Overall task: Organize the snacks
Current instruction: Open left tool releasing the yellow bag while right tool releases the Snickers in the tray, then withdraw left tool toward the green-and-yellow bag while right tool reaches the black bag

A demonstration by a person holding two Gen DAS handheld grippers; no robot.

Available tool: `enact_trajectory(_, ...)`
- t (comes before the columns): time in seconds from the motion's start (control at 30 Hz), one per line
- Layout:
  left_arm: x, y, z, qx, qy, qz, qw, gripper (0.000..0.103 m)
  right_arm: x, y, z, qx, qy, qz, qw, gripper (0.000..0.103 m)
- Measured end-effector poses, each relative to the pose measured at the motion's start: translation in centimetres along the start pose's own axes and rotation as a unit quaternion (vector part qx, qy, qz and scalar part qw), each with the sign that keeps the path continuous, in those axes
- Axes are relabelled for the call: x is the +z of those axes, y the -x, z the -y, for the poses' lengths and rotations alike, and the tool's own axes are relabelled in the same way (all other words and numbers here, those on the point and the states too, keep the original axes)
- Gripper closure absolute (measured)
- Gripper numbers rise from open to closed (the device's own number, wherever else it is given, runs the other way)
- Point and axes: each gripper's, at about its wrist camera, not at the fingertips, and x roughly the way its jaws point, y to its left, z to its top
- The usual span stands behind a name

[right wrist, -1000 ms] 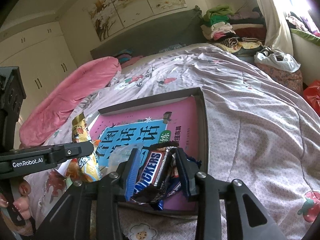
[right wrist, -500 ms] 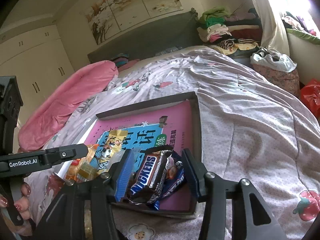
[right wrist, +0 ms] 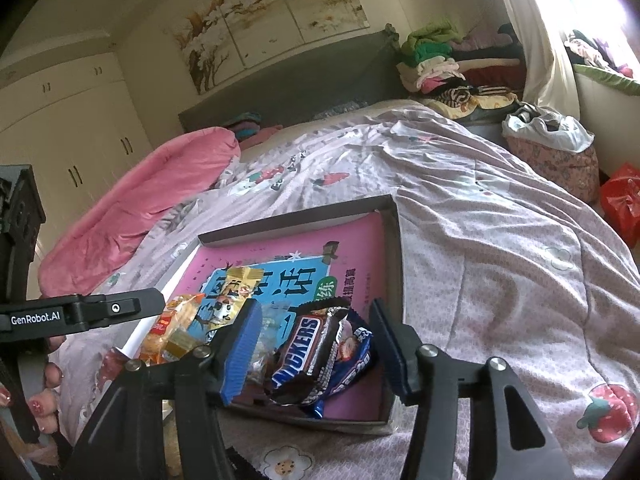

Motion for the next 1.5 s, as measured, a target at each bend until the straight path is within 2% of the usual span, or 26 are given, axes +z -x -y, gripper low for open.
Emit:
enact_trajectory(0.4, -0.8, 1.7, -1.5, -0.004, 0.022, 0.001, 0.9998, 0.037, 0.0, 0.5, -0.3, 0.003, 0.004, 0.003, 1.000, 0.042)
enact_trajectory(0.5, -1.0, 1.8, -1.8, -0.005, 0.025, -0.001, 0.9997, 0.031, -0.1, 0.9, -0.6, -0.001, 0.010, 0.003, 1.000, 0.041)
enact_trajectory(0.63, -1.2, 1.9, -1.9, -0.005, 0.027, -0.004, 0.9996, 0.028, -0.2, 1.4, -0.9, -0.002, 0.013, 0.005, 1.000, 0.040)
enact_trajectory(0.8, -1.7, 2.3, -1.8, 0.000, 0.019, -0.005, 0.9998, 0.027, -0.4, 2.1, -1.0, -0.002, 0.006, 0.004, 1.000, 0.034)
enact_trajectory(1.5, -3.4, 3.0, -1.9, -0.007, 0.018, -0.021, 0.9996, 0.026, -1.7, 3.2, -2.0, -0.011, 0.000, -0.030, 0.999, 0.034)
